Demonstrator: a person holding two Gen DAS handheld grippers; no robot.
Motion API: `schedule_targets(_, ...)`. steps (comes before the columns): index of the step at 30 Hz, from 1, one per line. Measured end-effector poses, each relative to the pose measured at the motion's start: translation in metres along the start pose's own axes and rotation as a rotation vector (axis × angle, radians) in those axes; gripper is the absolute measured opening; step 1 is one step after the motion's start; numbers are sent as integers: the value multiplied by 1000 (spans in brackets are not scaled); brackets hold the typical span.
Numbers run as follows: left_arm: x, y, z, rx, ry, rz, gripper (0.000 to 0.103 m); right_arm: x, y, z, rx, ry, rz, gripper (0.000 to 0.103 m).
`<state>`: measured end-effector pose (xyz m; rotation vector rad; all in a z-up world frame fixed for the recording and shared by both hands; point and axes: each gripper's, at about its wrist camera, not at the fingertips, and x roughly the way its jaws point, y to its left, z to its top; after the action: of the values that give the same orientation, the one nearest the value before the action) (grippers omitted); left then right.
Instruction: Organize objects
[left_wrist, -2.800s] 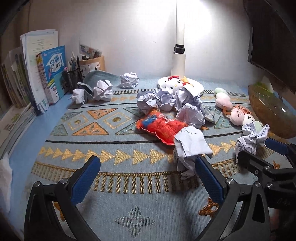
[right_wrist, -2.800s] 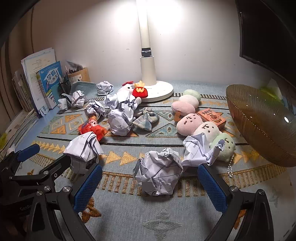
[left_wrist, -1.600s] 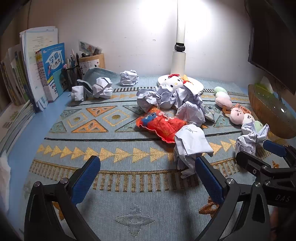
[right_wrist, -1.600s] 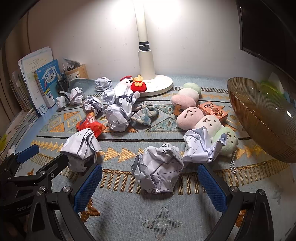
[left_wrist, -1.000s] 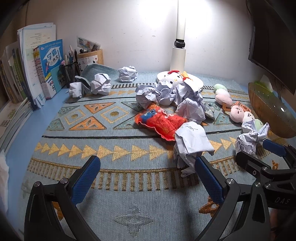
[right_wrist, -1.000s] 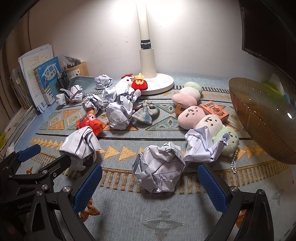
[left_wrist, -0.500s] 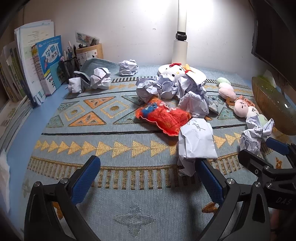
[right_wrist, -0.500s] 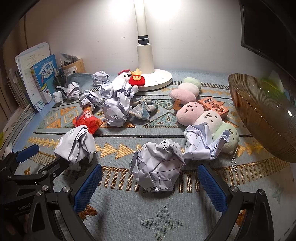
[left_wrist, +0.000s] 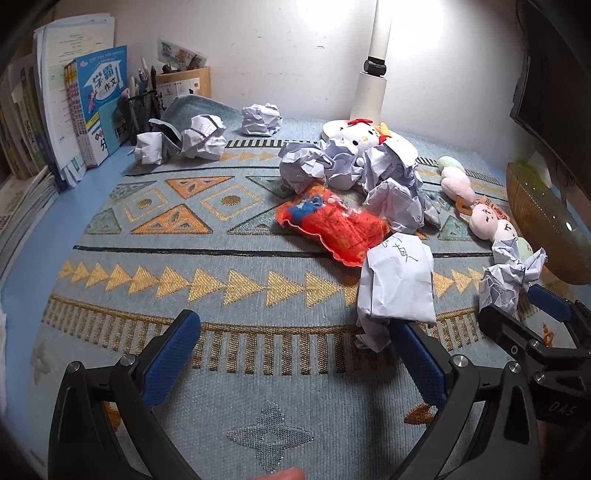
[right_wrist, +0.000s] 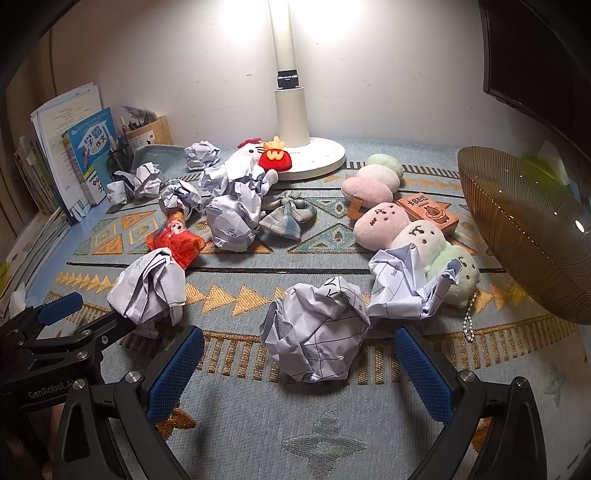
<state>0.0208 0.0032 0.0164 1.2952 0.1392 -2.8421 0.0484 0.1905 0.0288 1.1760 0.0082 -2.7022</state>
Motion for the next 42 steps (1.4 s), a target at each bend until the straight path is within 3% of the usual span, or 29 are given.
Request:
schedule_targets(6,0,7,2,-32,16,-47,102,-14,-4,-1,22,-67,-14,103)
schedule_targets(9,-2,16,-1,-49,48,-140,102,-17,-2,-1,5,-56,51,103)
schedule_targets(11,-5,23,-1,-39,60,-158,102,-17,2,-1,-13,-40,113,103)
schedule_targets(15,-13,49,12,-26,31,-109,102,-17,21,2,-17,6,207,92)
schedule_targets(20,-11,84,55,-4,-24,-17,102,-12,53,18,-32,29,265,84)
schedule_targets(24,1,99,85,-5,-54,-28,102,-2,67,29,-25,-2,247,81)
schedule_targets(26,11,95,95,2,-67,-30,102,6,70,32,-3,-11,257,81)
schedule_targets(28,25,89,102,-2,-55,-81,102,13,73,33,8,-11,273,81)
schedule_targets(31,39,81,109,2,-62,-76,102,17,83,33,-27,-22,242,81)
schedule_targets(34,53,82,123,5,-58,-37,102,25,86,34,-52,-31,170,81)
schedule_targets(36,62,85,136,3,-80,-1,102,33,81,34,-22,-8,204,78)
schedule_targets(38,76,88,149,1,-83,37,102,38,78,35,-13,13,228,64)
schedule_targets(42,107,89,166,6,-66,96,101,46,74,37,12,34,223,60)
